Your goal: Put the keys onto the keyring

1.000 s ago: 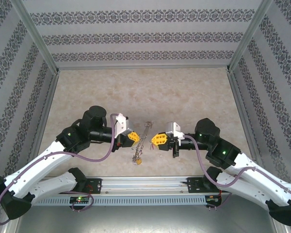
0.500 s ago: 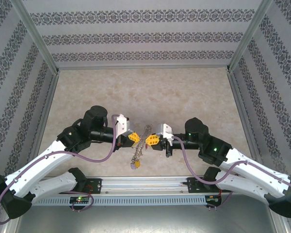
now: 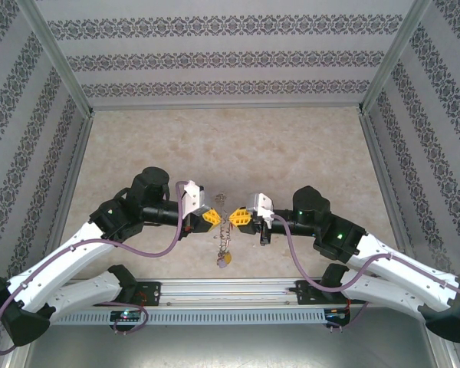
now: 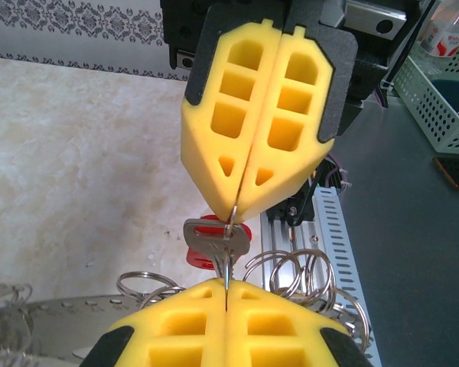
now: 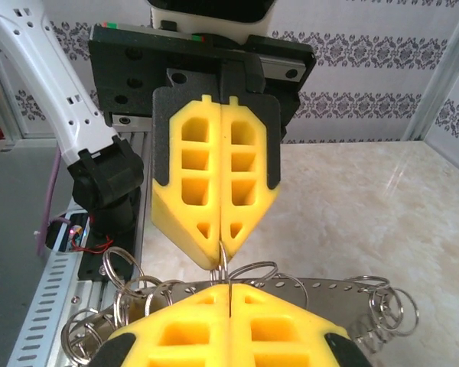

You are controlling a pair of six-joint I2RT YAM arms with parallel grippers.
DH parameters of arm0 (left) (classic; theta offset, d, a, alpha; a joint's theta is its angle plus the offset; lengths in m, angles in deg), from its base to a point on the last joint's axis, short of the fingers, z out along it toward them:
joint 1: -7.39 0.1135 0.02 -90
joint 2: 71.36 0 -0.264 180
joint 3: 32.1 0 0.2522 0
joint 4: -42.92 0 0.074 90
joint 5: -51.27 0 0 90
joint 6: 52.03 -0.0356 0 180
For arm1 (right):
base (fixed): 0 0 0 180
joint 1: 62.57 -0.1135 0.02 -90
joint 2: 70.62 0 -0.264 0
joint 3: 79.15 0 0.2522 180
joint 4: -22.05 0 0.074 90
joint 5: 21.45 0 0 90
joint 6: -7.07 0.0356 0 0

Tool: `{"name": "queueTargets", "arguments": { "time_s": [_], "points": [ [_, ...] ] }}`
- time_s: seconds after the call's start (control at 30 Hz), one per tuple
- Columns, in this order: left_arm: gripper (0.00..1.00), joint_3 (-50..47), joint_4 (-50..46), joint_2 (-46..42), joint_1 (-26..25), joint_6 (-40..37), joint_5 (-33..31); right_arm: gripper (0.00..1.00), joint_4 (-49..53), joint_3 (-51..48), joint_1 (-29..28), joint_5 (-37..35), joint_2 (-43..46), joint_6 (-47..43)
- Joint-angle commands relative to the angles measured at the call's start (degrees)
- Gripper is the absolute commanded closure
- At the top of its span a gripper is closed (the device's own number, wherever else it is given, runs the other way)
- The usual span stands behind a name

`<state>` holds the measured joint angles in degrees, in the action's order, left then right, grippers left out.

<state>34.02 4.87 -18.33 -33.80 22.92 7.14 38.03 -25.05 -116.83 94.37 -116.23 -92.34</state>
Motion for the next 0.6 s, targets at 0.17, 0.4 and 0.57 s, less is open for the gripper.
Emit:
{"name": "queueTargets", "arguments": {
  "time_s": [0.17, 0.4, 0.57],
  "points": [
    [1.00, 0.6, 0.4, -1.2, -0.5, -1.3, 0.7, 1.00, -4.0, 0.4, -0.9, 0.4, -0.1, 0.3],
    [1.00, 0.7, 0.5, -1.1, -0.5, -1.3, 0.7, 1.00, -4.0, 0.2, -0.8, 0.7, -0.3, 0.4],
    [1.00, 0.7, 0.4, -1.2, -0.5, -1.3, 0.6, 1.00, -3.4, 0.4, -0.8, 0.5, -0.8, 0.1]
  ]
}}
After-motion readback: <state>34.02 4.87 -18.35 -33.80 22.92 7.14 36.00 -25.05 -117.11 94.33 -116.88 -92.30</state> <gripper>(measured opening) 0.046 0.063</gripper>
